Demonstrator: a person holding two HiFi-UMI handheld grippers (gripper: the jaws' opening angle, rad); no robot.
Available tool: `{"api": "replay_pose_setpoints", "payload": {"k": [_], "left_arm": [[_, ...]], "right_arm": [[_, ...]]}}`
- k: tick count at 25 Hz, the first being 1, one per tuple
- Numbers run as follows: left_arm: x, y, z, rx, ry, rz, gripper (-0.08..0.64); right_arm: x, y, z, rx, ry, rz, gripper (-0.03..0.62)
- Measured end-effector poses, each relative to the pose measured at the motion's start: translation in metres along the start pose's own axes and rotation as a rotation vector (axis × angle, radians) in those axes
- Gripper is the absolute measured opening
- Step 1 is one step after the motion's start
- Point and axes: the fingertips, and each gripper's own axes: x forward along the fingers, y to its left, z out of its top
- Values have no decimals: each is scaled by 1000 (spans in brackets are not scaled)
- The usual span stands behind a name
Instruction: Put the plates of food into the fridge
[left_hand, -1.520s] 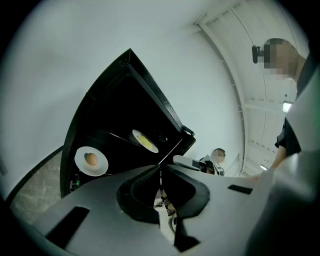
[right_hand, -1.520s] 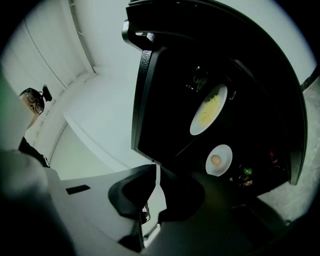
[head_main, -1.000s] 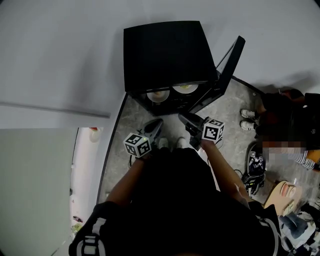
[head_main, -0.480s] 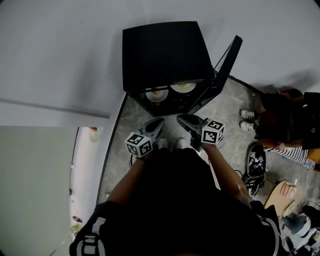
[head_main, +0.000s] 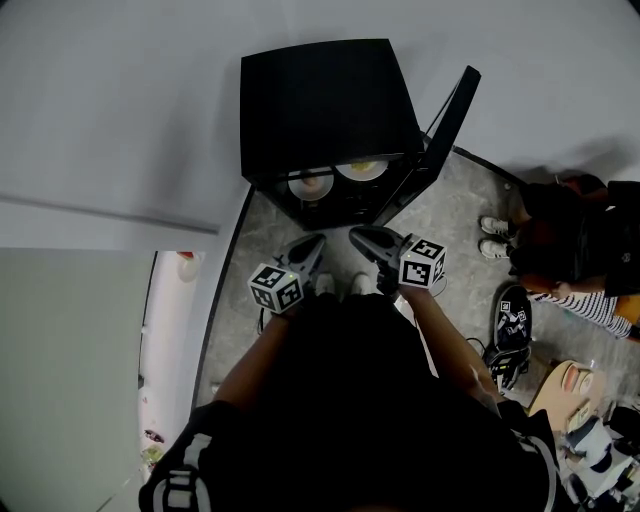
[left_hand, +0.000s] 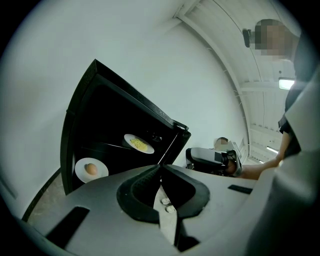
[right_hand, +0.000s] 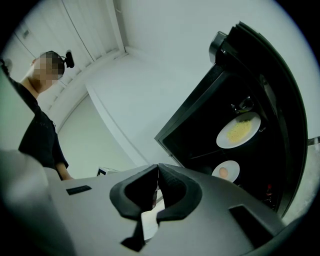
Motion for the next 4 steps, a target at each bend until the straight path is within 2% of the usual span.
{"api": "replay_pose_setpoints", "payload": {"k": [4], "left_arm": [[3,-4,-2,-7,-2,-3,23]], "right_arm": [[0,5,1,-20,1,8,26]]}}
